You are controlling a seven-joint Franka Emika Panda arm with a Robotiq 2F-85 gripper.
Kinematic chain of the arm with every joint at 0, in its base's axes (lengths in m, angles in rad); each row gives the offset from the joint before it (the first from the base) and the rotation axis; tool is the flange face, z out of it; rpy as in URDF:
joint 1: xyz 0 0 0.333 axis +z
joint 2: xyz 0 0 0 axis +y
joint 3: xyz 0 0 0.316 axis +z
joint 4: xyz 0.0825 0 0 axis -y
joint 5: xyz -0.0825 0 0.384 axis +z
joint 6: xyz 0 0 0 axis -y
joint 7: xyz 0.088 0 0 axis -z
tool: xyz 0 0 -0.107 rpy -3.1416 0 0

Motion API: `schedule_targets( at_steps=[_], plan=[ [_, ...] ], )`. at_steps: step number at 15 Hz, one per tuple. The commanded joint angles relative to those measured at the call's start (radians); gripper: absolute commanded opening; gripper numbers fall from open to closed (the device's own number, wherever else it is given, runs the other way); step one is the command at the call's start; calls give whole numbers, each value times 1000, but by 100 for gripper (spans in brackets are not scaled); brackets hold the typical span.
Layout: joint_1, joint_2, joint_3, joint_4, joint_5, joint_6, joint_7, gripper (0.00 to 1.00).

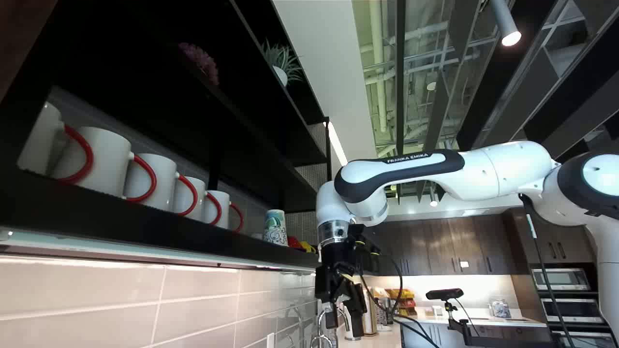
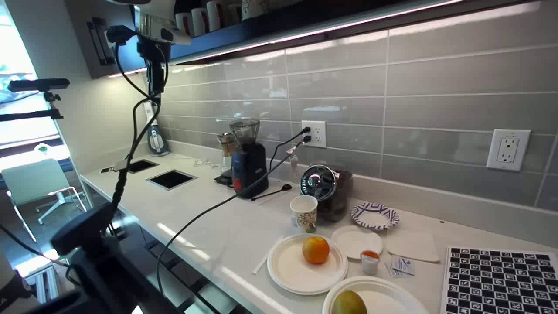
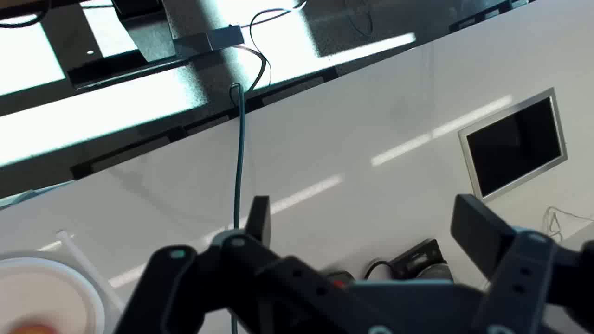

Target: Take the cup out of the cupboard and put it on the counter

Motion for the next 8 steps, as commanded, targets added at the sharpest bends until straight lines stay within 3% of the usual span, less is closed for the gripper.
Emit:
schedule_targets(
  at_steps=[1, 8],
  plan=[
    [-14, 1, 12, 2, 3, -3, -3, 100],
    [-30, -31, 1, 13, 10, -2, 19, 100]
  ],
)
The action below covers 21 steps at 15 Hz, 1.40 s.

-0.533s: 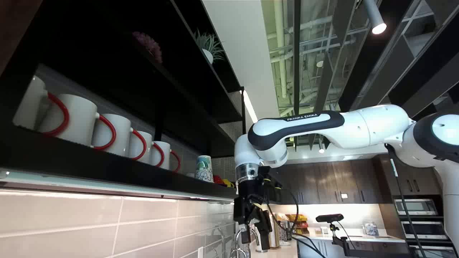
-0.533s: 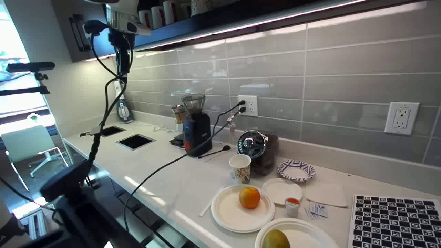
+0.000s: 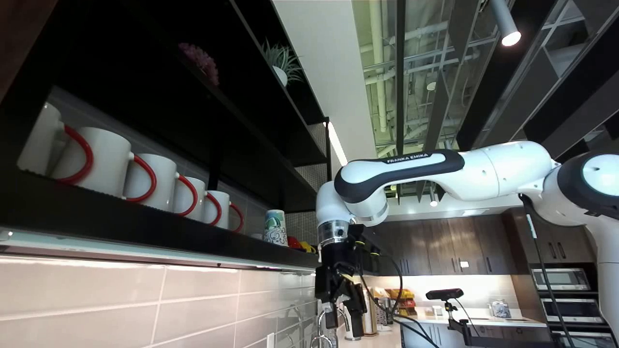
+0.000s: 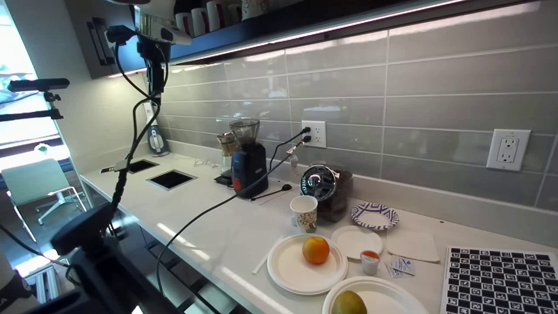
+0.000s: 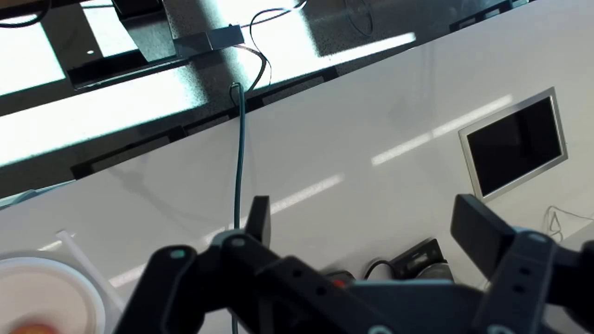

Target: Take the cup out of the cupboard and put it on the counter

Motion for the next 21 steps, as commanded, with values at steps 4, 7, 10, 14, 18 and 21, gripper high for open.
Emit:
schedule_targets(
  at_steps=[4, 7, 10, 14, 18, 21],
  plan=[
    [-69, -125, -2, 20, -36, 14, 59, 100],
    [-104, -195, 6, 43, -77, 32, 91, 100],
    [-142, -256, 1, 88, -107, 70, 133, 100],
    [-196, -286, -37, 170, -75, 124, 211, 100],
    [-251, -272, -80, 211, -80, 241, 264, 100],
    [-244, -284, -88, 196, -82, 226, 234, 100]
  ],
)
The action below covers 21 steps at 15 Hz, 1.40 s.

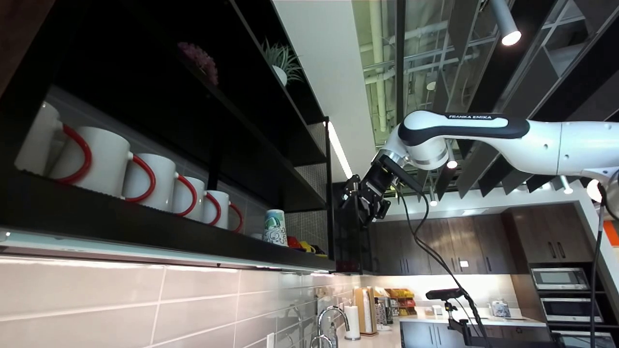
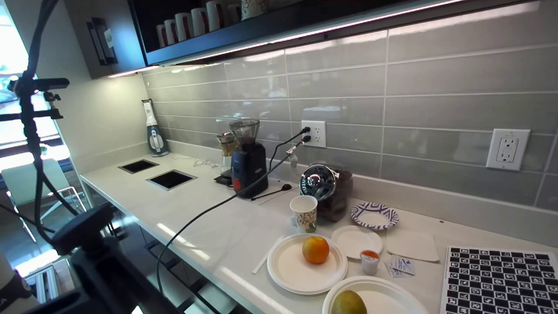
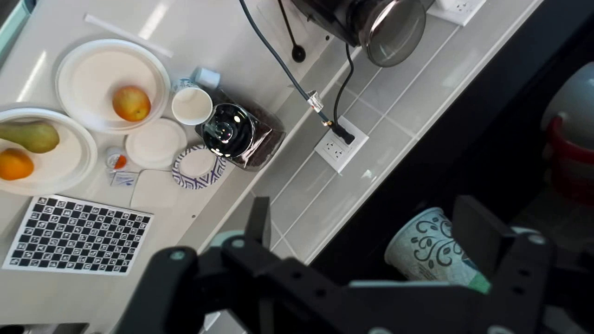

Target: Take the cup out of the cupboard and put it on the counter

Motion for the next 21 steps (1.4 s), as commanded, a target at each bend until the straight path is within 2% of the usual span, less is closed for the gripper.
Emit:
schedule_targets(
  at_steps=[1, 15, 18, 21],
  plan=[
    [-2, 5, -1, 6, 1, 0, 2, 100],
    [-2, 7, 2, 6, 1, 2, 10, 100],
    [-30, 70, -31, 71, 23, 0, 103, 100],
    [-19, 153, -77, 159, 47, -27, 115, 100]
  ],
)
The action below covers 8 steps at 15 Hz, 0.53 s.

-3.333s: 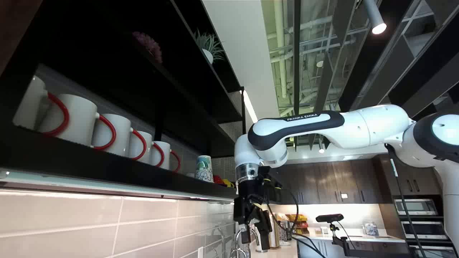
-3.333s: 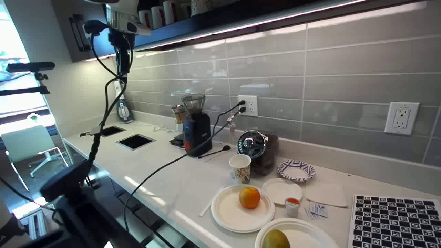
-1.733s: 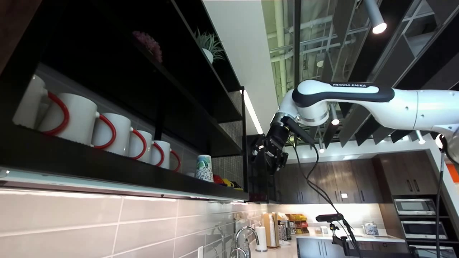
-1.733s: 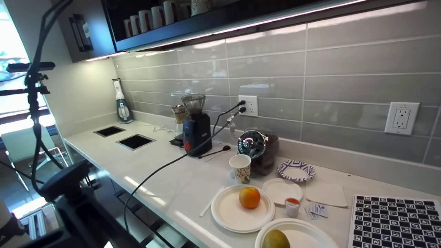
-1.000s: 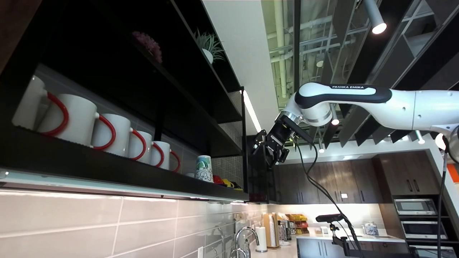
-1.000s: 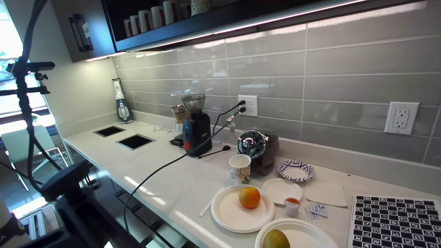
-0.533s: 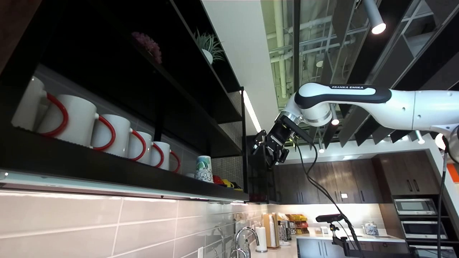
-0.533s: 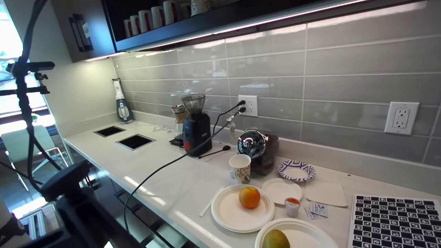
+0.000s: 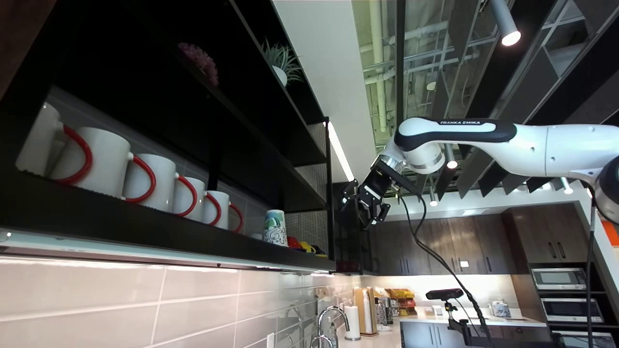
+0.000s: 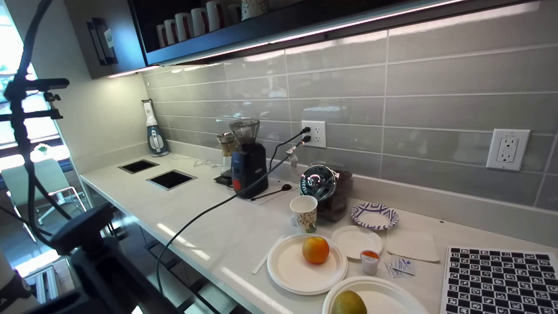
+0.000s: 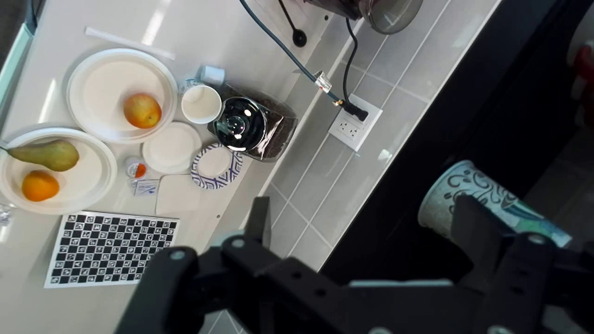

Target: Take the cup out of the cupboard and put it on the counter

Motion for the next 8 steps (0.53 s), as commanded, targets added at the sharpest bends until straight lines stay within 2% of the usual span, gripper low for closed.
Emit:
schedule_targets(
  at_steps=[1, 5, 8],
  plan=[
    [1, 139, -43, 158, 36, -35, 25, 100],
    [26, 288, -84, 325, 80, -86, 4, 100],
    [34, 378, -82, 417, 74, -68, -28, 100]
  ],
)
